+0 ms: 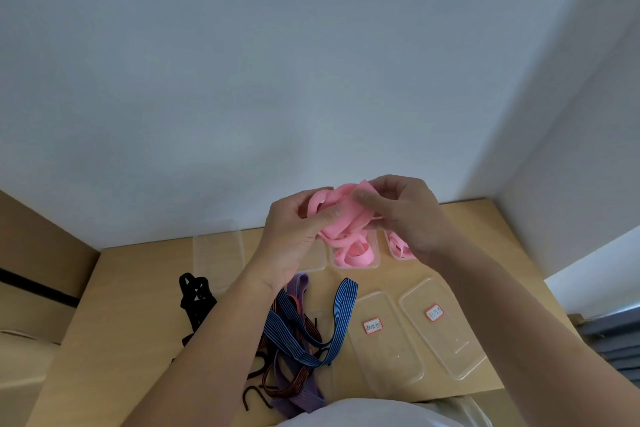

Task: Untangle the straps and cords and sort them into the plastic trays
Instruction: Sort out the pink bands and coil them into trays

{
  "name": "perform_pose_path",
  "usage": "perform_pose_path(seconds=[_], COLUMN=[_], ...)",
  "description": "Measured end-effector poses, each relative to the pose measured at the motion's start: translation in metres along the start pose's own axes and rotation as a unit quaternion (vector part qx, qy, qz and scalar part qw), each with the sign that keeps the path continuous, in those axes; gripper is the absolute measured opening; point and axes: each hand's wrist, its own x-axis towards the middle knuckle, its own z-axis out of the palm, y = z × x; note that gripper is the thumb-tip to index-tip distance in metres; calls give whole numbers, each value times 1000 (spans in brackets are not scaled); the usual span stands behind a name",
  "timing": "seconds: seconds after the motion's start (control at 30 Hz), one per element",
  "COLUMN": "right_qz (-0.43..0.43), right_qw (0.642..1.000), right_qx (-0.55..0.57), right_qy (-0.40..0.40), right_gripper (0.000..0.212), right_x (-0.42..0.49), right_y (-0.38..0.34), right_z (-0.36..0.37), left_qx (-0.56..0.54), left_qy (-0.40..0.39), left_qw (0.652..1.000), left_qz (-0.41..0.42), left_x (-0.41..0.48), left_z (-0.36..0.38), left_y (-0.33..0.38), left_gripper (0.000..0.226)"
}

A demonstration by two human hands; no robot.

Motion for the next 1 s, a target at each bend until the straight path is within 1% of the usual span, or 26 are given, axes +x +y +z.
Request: perform_pose_path(seconds=[0.1, 0.2, 0.4, 0.53, 0.63, 0.73, 0.77, 0.83, 0.9, 1.0], right_qz=[-9, -1, 27, 47, 60, 60, 59, 70, 100, 144], right_qw=[999, 997, 996, 993, 991, 993, 994, 994, 987, 975], right_qx=[7, 31, 85, 105, 117, 103, 92, 75, 75, 102], right_qy=[46, 67, 25, 5, -14, -21, -7, 47, 97, 133], right_gripper=[20, 24, 34, 37, 37, 32, 29, 26, 26, 27], right_x=[2, 5, 6, 10, 13, 19, 24, 36, 50, 68], right_y=[4, 9, 14, 23, 28, 34, 38, 50, 66, 90], right_z=[3, 3, 2, 4, 4, -1, -3, -8, -13, -14], left_qx=[-29, -48, -101, -66, -36, -21, -19, -16, -19, 8], left_qy=[-40, -66, -20, 36, 42, 3, -17, -44, -40, -24], left_qw=[999, 996, 993, 995, 996, 997, 996, 994, 992, 989], left_qz=[-19, -26, -53, -65, -67, -79, -85, -96, -114, -146], left_x=[1, 0, 7, 15, 21, 29, 34, 47, 65, 92], left_z=[-5, -8, -13, -15, -17, -18, -17, -16, -17, -16], left_y=[0, -3, -11, -18, -19, -19, -19, -23, -31, -52], left_gripper=[48, 49, 35, 29, 33, 45, 45, 40, 35, 27])
